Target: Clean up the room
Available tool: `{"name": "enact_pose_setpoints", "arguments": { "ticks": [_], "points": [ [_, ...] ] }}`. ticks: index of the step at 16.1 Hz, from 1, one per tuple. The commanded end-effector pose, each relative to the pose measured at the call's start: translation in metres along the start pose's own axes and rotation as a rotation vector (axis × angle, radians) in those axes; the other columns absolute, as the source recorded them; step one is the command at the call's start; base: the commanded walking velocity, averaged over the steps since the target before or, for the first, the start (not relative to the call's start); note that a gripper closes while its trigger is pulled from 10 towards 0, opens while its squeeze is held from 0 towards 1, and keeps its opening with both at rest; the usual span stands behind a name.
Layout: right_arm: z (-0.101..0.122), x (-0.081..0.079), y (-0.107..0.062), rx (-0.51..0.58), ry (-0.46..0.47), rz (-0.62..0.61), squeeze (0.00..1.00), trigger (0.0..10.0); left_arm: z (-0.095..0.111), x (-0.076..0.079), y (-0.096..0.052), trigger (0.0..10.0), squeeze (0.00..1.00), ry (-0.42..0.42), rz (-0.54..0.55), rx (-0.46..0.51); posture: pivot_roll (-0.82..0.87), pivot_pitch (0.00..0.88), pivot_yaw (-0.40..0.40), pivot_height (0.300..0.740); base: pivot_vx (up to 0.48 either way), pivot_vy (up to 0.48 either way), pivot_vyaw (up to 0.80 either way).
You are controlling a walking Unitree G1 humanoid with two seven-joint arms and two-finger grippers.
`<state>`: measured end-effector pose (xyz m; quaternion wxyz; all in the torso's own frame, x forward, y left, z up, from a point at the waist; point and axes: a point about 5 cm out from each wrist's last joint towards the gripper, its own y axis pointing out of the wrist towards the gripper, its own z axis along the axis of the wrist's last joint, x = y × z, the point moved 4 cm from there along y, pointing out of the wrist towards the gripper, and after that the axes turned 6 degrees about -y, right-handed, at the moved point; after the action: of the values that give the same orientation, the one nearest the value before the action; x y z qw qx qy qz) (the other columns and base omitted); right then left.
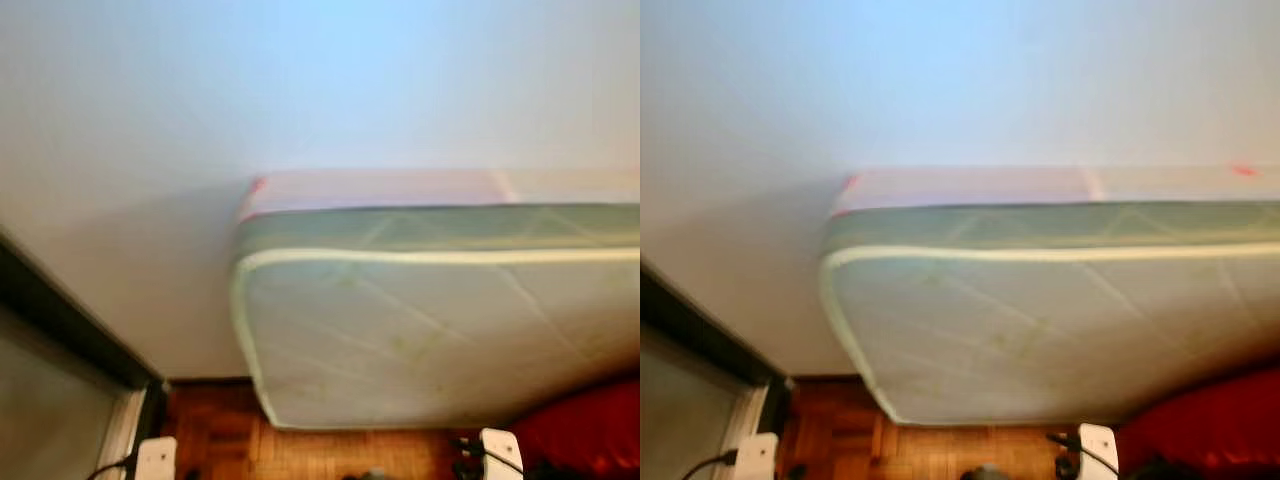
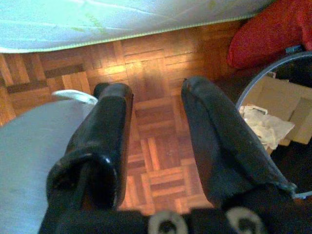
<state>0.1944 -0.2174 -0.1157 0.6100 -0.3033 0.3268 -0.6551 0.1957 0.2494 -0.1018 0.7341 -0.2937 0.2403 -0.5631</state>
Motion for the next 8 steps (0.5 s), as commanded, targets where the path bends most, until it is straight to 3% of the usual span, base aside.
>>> {"name": "enact_pose_setpoints", "arguments": {
  "ticks": [1,8],
  "points": [
    [0.0148,-0.0114,0.006,-0.01,0.138,0.017,0.0,10.0,0.009,0.0143,0.0103,10.0,0.0,-0.077,-0.042,-0.1,0.08,0.0,-0.019,0.74,0.0,0.0,-0.8],
    [0.0161,-0.0135,0.0065,-0.015,0.113,0.03,0.0,10.0,0.0072,0.0151,0.0098,10.0,0.0,-0.087,-0.047,-0.104,0.08,0.0,-0.025,0.74,0.0,0.0,-0.8]
  ]
}}
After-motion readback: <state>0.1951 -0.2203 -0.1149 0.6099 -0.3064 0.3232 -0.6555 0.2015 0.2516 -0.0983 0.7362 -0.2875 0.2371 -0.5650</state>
